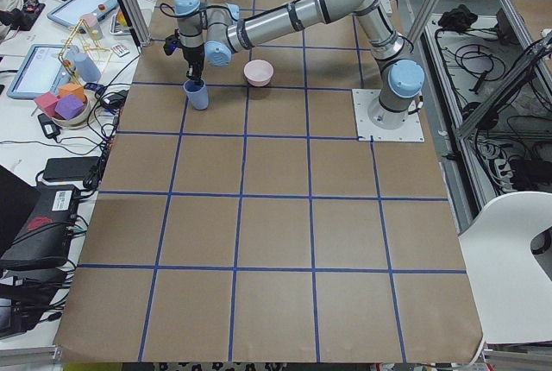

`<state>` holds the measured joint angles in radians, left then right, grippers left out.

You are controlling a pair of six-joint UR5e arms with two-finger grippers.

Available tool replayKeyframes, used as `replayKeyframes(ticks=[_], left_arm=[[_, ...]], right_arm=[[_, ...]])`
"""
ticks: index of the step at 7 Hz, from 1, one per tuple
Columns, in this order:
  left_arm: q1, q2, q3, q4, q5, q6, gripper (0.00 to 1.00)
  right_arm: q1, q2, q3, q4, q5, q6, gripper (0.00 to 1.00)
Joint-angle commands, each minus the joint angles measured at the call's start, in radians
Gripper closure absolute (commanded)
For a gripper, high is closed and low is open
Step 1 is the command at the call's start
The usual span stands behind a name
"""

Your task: Stack blue cups with both arms

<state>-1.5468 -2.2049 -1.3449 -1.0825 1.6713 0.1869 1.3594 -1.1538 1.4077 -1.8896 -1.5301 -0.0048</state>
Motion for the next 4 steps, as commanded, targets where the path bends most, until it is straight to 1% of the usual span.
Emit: replayKeyframes(ticks=[1, 2, 3, 4], left_arm=[[-0.112, 0.022, 0.038, -0.016, -0.06, -0.262, 1.0], [-0.219, 0.01, 0.097, -0.019, -0.067, -0.418, 1.0], [-0.302, 0.002, 0.14, -0.022, -0.096, -0.54, 1.0], [-0.356, 0.017, 0.13, -0.03, -0.116, -0.575, 1.0]], right_arm=[[-0.034, 0.086, -0.001, -0.074, -0.002, -0.046, 0.0], [-0.039, 0.104, 0.004, -0.098, -0.004, -0.055, 0.0], [-0.039, 0.108, 0.011, -0.097, -0.008, -0.072, 0.0], [-0.039, 0.109, 0.019, -0.086, -0.034, -0.075, 0.0]])
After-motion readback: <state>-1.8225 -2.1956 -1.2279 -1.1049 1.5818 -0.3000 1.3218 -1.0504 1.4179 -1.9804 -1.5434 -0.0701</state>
